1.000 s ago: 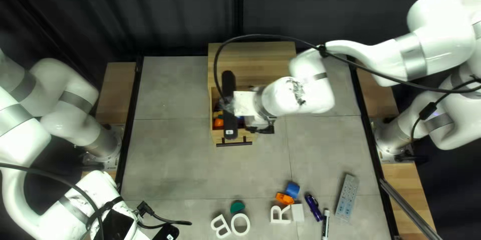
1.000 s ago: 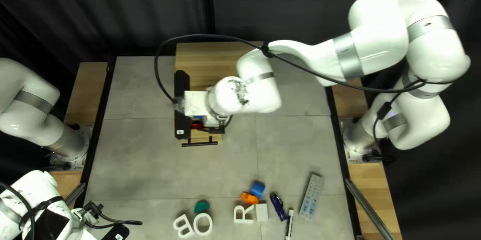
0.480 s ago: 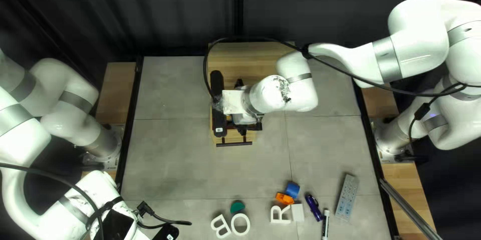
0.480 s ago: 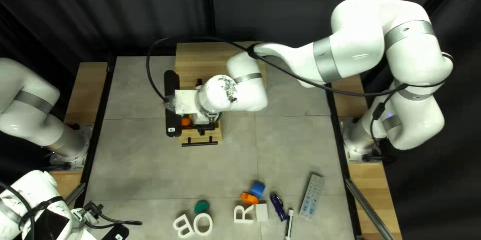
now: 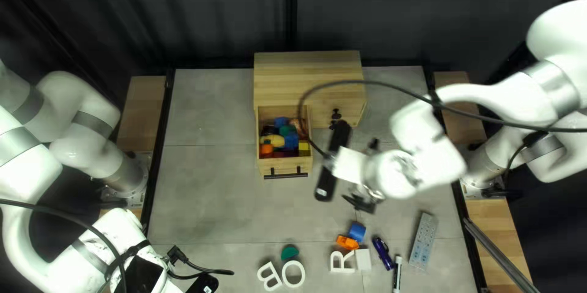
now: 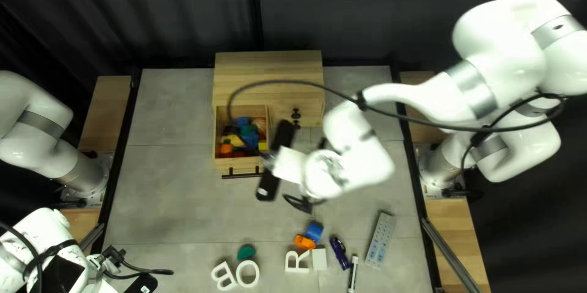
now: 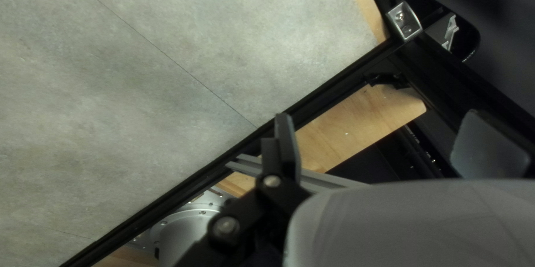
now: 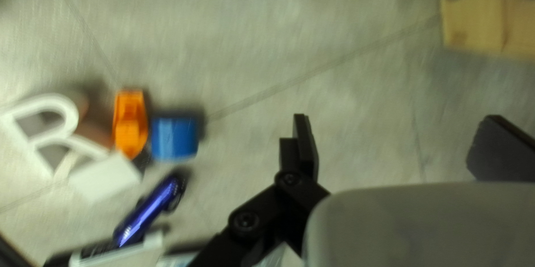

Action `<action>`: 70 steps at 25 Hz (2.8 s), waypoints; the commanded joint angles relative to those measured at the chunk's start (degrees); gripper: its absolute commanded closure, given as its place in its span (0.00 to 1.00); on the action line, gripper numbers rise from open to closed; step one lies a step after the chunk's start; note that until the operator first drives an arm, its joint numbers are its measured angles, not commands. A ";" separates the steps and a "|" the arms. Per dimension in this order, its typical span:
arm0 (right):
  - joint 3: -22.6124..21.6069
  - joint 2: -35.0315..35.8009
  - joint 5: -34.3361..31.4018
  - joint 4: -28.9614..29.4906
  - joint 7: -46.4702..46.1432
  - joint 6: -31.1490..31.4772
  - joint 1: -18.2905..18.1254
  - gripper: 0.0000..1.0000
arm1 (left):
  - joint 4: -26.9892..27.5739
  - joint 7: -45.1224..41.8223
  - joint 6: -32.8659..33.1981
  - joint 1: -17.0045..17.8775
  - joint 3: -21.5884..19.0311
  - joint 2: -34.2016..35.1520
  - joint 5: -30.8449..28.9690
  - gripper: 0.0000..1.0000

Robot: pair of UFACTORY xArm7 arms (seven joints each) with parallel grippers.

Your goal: Open drawers and place objects into drawer and close

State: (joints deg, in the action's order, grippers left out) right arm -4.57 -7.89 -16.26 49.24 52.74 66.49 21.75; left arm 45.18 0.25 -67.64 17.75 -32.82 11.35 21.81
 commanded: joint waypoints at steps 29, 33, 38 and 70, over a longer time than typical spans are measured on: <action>-5.55 7.33 -4.59 -2.79 -36.70 -9.47 6.42 0.00 | 0.00 0.00 0.00 0.00 0.00 0.00 0.00 0.00; -5.73 7.37 -6.02 -3.09 -40.53 -11.34 6.60 0.00 | 0.00 0.00 0.00 0.00 0.00 0.00 0.00 0.00; -4.27 9.55 -4.94 -2.62 -50.53 -16.43 4.78 0.00 | 0.00 0.00 0.00 0.00 0.00 0.00 0.00 0.00; -1.00 19.27 -1.77 -3.50 -66.15 -29.30 -0.52 0.00 | 0.00 0.00 0.00 0.00 0.00 0.00 0.00 0.00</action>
State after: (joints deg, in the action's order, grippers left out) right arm -5.64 11.30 -18.00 45.63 -13.21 37.26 21.33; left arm 45.18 0.25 -67.64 17.75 -32.82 11.35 21.81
